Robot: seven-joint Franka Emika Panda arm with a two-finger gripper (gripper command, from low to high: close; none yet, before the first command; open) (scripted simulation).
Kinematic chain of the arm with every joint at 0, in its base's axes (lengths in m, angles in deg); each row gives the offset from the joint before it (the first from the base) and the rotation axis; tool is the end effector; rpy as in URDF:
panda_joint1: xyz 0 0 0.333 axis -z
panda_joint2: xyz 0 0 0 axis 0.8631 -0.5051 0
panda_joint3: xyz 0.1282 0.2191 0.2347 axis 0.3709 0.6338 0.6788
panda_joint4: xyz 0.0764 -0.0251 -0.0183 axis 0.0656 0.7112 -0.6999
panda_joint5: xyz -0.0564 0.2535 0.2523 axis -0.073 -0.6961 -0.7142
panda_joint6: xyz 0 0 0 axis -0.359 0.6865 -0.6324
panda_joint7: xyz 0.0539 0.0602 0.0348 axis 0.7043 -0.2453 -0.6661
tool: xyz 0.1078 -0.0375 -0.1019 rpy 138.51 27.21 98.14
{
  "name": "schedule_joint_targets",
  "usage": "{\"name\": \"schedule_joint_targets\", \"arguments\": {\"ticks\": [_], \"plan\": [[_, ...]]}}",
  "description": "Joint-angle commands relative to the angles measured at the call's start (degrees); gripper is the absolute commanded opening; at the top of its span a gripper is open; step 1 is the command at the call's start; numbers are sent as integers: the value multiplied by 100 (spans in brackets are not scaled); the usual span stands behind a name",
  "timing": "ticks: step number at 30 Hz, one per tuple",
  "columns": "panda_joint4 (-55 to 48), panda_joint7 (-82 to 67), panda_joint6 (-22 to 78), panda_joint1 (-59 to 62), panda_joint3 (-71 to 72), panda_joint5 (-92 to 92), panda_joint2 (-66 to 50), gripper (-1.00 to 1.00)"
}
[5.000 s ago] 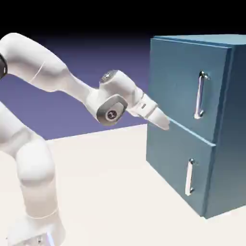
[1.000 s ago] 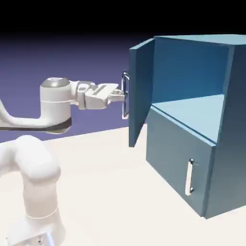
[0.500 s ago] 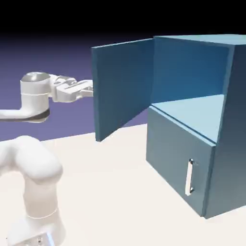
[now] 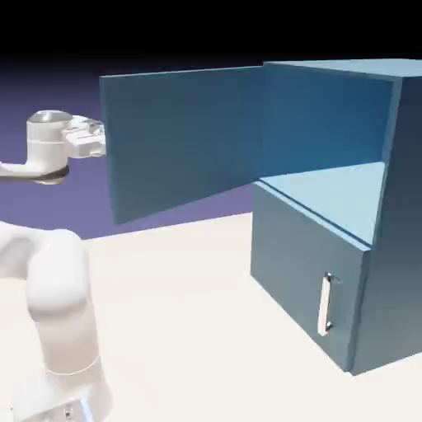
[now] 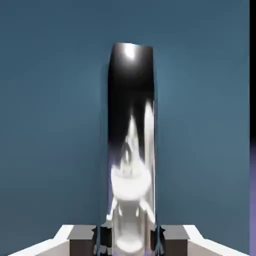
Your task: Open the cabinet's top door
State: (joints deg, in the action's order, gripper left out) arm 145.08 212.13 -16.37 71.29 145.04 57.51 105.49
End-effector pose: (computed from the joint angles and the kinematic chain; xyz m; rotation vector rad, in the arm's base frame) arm 0.1087 0.2874 0.5300 1.0490 -1.7188 1.9568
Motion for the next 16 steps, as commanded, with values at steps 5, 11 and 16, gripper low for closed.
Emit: {"name": "schedule_joint_targets", "arguments": {"ticks": [5,11,16], "plan": [[-1038,-154,705,999,634,-287,70,-100],[-2283,-430,1494,2133,1204,-531,306,-100],[-3277,-702,2098,2972,1526,-646,547,-100]]}}
